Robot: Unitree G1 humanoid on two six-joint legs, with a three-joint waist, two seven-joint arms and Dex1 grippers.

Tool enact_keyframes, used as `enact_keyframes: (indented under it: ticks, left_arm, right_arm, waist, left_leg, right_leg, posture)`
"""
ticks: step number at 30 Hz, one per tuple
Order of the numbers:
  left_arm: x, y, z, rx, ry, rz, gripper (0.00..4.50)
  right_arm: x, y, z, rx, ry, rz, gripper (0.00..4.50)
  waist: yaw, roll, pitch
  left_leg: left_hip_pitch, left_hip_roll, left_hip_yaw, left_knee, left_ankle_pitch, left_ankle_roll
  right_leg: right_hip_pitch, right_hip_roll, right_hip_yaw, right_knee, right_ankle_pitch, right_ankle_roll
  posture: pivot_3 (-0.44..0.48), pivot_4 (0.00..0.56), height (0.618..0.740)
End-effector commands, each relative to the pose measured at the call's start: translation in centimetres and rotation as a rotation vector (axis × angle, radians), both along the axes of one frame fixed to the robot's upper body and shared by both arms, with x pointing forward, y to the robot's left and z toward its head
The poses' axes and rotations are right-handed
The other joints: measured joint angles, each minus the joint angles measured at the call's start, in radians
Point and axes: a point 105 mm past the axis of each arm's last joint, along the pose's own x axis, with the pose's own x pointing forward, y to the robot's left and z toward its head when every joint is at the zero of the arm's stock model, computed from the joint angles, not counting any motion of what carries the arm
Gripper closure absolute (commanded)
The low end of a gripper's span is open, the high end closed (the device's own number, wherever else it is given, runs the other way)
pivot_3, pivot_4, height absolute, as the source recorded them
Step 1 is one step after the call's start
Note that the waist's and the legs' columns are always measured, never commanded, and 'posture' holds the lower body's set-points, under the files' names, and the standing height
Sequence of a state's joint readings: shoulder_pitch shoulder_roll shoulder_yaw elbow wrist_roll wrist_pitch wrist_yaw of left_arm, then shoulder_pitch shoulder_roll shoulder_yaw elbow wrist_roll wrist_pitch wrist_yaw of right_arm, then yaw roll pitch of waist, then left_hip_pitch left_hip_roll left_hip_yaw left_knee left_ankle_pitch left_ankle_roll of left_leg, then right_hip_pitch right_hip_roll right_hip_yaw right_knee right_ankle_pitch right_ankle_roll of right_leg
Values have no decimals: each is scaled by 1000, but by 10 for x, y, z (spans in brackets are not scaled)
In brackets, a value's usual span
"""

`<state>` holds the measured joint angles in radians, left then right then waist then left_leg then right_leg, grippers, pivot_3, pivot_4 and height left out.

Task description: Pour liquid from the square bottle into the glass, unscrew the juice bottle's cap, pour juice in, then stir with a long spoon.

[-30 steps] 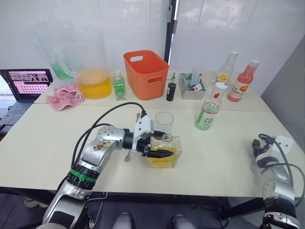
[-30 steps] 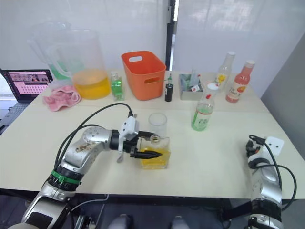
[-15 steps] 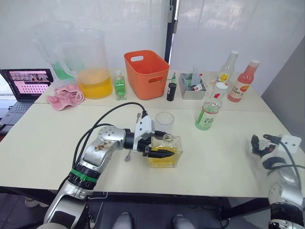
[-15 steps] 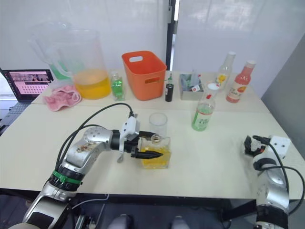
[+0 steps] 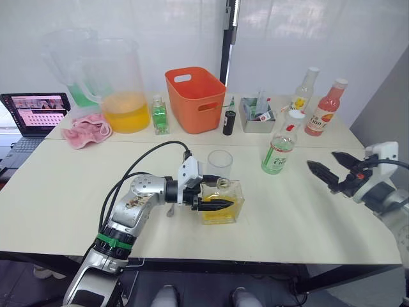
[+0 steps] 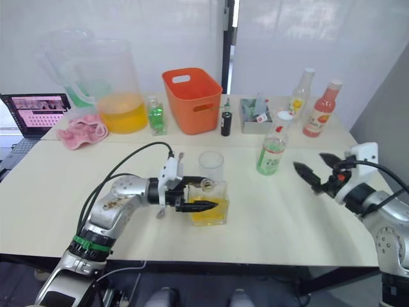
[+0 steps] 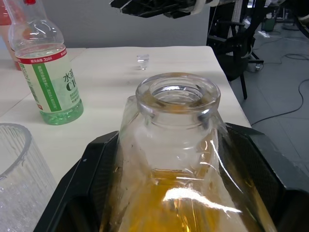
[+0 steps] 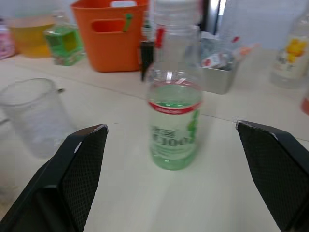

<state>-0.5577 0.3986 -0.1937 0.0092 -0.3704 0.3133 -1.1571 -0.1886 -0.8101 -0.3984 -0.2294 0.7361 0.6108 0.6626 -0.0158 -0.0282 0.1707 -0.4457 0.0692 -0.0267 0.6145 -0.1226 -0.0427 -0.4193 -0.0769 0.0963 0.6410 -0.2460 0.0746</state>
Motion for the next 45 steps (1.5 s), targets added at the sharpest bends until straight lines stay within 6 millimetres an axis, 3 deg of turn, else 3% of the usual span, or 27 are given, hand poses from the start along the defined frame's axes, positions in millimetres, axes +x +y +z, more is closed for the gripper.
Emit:
enact_keyframes:
  ticks: [1,5,9,14,21,24,27,33,39,45]
  left_arm:
    - [-4,13,28,-66,-38,8,1697]
    - [-7,27,36,-77,-50,30,1697]
    - [-14,45,47,-74,16,45,1697]
    - [-12,66,70,-99,41,117,1697]
    - [12,107,98,-66,-20,312,1697]
    - [17,113,100,-34,-43,343,1697]
    - [36,121,110,11,-139,426,1697]
    - [63,116,115,86,-280,484,1697]
    - [93,94,118,106,-402,497,1697]
    - [109,70,121,88,-543,475,1697]
  right_arm:
    - [-12,29,15,-28,-5,166,0]
    - [-11,47,31,13,-18,241,0]
    - [-26,72,31,-25,36,418,0]
    - [-28,80,26,-49,64,466,0]
    - [-26,79,30,-61,45,469,0]
    - [-24,78,32,-60,32,465,0]
    - [-28,82,31,-58,26,481,0]
    - [-34,87,28,-53,18,469,0]
    - [-38,74,27,-77,1,385,0]
    - [-39,66,28,-92,-28,313,0]
  waist:
    - [-7,0,0]
    - [-25,-1,2]
    - [-25,-2,3]
    - [-19,-3,4]
    - [-22,-7,6]
    - [-24,-7,7]
    - [-17,-10,8]
    - [0,-12,9]
    - [20,-12,9]
    - [20,-12,9]
  left_leg:
    - [0,0,0,0,0,0]
    - [-1,0,0,-2,0,0]
    - [-2,0,0,-3,0,0]
    - [-4,0,0,-4,0,0]
    - [-4,0,-1,-3,0,0]
    - [-4,0,-1,-4,0,0]
    - [-4,0,-1,-4,0,0]
    - [-7,0,-1,-3,0,0]
    - [-11,0,-3,-2,0,0]
    - [-12,0,-3,-1,0,0]
  right_leg:
    - [-1,0,0,0,0,0]
    - [-3,0,0,1,0,0]
    - [-3,0,0,0,0,2]
    - [-4,0,-1,0,1,5]
    - [-5,0,-1,1,-1,1]
    - [-5,0,-1,0,-1,1]
    - [-5,0,-2,0,1,5]
    - [-7,0,-3,-1,2,6]
    - [-8,0,-4,-1,2,6]
    - [-9,0,-4,-1,4,5]
  posture:
    - [0,150,703]
    - [0,150,703]
    - [0,150,703]
    - [0,150,703]
    - [0,150,703]
    - [0,150,703]
    - [0,150,703]
    - [0,150,703]
    - [0,150,703]
    - [0,150,703]
